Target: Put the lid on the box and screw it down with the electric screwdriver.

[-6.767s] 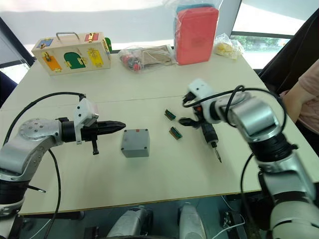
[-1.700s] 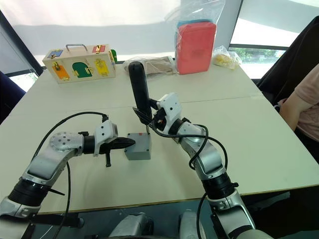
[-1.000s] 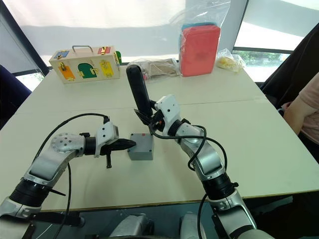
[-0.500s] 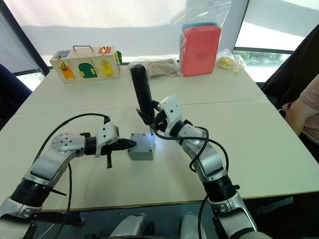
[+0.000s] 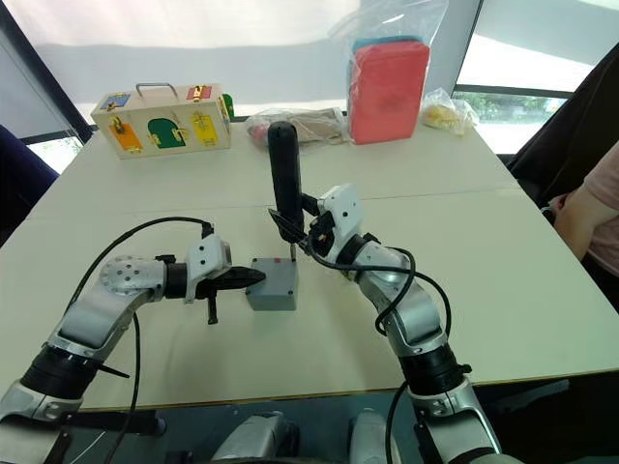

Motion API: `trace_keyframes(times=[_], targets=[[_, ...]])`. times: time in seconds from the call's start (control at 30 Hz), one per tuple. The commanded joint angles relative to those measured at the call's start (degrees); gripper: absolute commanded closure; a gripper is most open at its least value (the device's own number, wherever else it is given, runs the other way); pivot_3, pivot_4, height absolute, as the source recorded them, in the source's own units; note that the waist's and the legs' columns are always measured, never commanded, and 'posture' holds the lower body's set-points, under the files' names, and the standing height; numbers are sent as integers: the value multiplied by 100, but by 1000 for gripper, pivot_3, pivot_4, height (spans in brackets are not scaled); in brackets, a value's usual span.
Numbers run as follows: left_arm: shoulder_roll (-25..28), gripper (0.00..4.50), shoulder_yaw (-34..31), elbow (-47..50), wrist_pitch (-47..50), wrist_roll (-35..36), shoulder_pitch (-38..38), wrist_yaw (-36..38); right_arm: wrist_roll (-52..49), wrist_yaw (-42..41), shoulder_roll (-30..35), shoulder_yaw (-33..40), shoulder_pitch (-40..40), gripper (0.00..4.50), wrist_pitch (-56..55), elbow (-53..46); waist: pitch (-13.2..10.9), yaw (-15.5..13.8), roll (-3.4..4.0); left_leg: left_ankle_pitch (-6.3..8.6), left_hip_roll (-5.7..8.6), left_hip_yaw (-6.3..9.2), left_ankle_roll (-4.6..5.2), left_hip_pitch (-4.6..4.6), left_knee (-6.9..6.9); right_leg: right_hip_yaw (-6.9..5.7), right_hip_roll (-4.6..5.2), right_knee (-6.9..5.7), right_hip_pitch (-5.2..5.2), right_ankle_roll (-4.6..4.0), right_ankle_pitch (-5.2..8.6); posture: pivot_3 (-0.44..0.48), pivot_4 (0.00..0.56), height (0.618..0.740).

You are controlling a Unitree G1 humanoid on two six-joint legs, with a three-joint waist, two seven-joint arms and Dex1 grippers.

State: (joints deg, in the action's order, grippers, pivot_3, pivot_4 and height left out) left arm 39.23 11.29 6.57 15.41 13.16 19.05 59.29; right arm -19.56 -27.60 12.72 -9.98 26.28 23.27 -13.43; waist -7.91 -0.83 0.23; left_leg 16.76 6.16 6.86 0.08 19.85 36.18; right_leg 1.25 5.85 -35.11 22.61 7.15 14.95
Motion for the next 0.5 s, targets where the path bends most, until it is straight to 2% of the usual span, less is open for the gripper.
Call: trace_keyframes(times=[0.03,0.07,0.1,0.13,0.23,0.37,0.5], targets=[[74,4500,106,-27,262,-83,-75,85,-495,159,146,677,532,2666,570,-473,-11,-3,-1,-8,0,4,5,33,4,-5,-2,-2,32,-7,-8,0,150,740],[99,4500,15,97,323,6,-30,107,-835,243,204,955,831,2666,913,-611,-36,-3,2,-13,1,5,-1,66,6,-6,-2,-6,67,-2,-22,0,150,740],[127,4500,-86,221,389,107,32,137,-1126,275,331,1199,1098,2666,1270,-692,-55,-5,6,-17,2,5,-6,83,7,-8,-6,-11,85,-44,-63,0,150,740],[154,4500,-184,331,464,212,98,164,-1387,315,480,1411,1312,2666,1650,-714,-77,-3,9,-19,3,5,-8,101,10,-8,-5,-13,90,-48,-67,0,150,740],[228,4500,-390,529,639,413,258,191,-1722,461,948,1751,1639,2666,2583,-631,-97,3,0,-58,1,12,-66,235,37,-16,-24,-22,207,-51,-115,0,150,740],[360,4500,-657,732,799,627,439,258,-1998,806,1568,2166,1923,2666,4082,-393,-124,45,-10,-59,-7,14,-68,262,4,-14,-21,-6,250,-56,-111,0,150,740],[497,4500,-911,930,935,910,567,358,-1887,870,2388,1979,1998,2666,5537,-106,-185,62,-7,-60,-7,4,-69,292,4,-6,-19,-7,282,-57,-112,0,150,740]])
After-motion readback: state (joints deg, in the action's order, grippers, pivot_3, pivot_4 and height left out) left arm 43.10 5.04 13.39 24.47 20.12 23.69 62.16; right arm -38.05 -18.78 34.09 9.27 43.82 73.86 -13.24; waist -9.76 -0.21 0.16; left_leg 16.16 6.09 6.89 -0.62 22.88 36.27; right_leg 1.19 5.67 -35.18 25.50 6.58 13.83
